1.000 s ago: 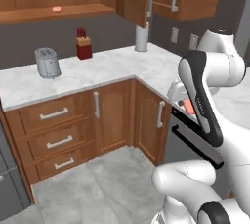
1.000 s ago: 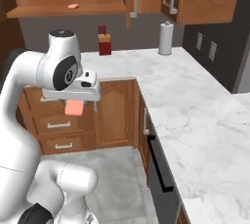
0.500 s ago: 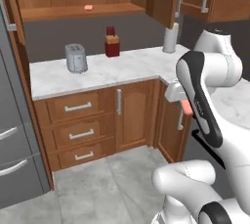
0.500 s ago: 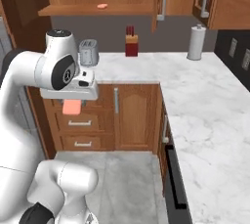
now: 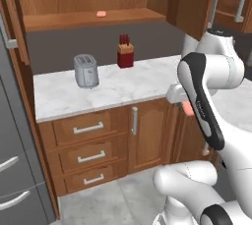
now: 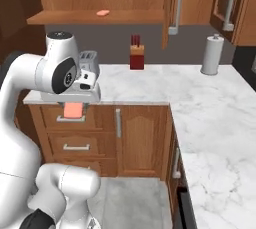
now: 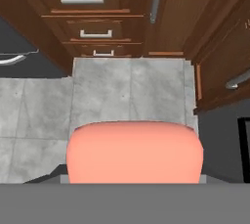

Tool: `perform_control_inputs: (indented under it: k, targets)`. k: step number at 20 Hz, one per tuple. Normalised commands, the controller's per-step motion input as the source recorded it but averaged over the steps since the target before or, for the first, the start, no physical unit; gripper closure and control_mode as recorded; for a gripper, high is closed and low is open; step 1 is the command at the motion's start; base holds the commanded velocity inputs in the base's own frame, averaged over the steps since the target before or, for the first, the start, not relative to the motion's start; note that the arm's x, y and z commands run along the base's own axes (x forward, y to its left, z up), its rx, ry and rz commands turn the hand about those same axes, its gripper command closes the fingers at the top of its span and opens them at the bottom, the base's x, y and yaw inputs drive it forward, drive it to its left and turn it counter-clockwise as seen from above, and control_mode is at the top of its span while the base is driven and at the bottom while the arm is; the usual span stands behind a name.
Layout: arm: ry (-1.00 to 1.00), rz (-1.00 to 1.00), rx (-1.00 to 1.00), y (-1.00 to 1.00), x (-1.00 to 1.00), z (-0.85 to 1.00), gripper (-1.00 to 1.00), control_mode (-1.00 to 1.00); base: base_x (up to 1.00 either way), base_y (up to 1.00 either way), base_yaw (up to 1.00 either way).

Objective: Pick up the bar soap and bar soap from the sink, and place them back in the cabinet, and close the cabinet doors.

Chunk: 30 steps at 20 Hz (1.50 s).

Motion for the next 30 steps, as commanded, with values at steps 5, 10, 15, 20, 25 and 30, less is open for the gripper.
perform_control_inputs:
  k: [5,10,15,20,25,30]
  targets:
    - [0.00,0.00,0.00,0.00,0.00,0.00,1.00,1.00,0.81,0.00,0.30]
    - [0.00,0.00,0.00,0.00,0.00,0.00,1.00,1.00,0.58,-0.10,0.30]
    - [0.00,0.00,0.00,0.00,0.00,0.00,1.00,1.00,0.34,-0.25,0.04]
    - [0.00,0.00,0.00,0.00,0.00,0.00,1.00,1.00,0.18,-0.15,-0.04]
    - [0.00,0.00,0.00,0.00,0.00,0.00,1.00,1.00,0.25,-0.12,-0.09]
    - [0.00,0.00,0.00,0.00,0.00,0.00,1.00,1.00,0.41,-0.04,-0.03]
